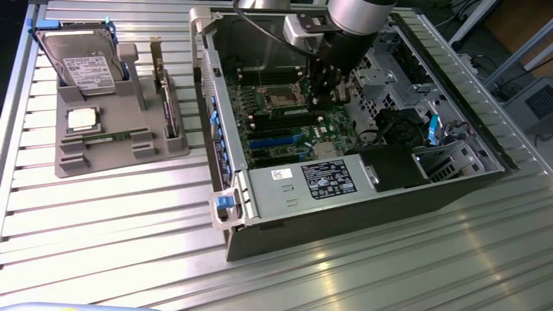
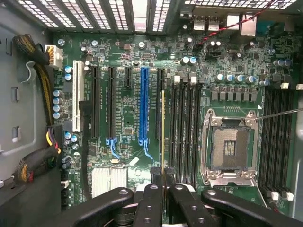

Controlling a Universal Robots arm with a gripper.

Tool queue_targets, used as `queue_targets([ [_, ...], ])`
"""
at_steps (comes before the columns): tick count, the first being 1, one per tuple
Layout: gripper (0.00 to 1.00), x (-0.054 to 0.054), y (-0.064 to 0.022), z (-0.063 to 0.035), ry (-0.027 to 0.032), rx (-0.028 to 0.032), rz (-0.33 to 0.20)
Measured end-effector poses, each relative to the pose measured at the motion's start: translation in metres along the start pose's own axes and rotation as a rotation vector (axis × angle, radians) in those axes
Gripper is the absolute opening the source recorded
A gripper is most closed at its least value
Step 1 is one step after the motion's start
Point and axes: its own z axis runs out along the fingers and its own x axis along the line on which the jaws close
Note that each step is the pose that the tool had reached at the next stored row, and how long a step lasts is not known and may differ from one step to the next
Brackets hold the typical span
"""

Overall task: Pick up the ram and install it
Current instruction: 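Insert the ram into the slot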

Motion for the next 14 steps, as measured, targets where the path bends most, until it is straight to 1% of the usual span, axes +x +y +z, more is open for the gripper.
queue_targets([
  [3, 0.12, 0.000, 0.0009, 0.0004, 0.0010, -0.0001, 0.002],
  [4, 0.12, -0.003, 0.0009, 0.0010, 0.0015, 0.0000, 0.002],
  [6, 0.12, -0.011, 0.0007, 0.0021, 0.0024, -0.0001, 0.002],
  [8, 0.12, -0.011, 0.0019, 0.0029, 0.0026, 0.0002, 0.008],
  [10, 0.12, -0.011, 0.0021, 0.0041, 0.0041, 0.0010, 0.036],
  [14, 0.12, -0.011, 0.0045, 0.0068, 0.0040, 0.0011, 0.034],
])
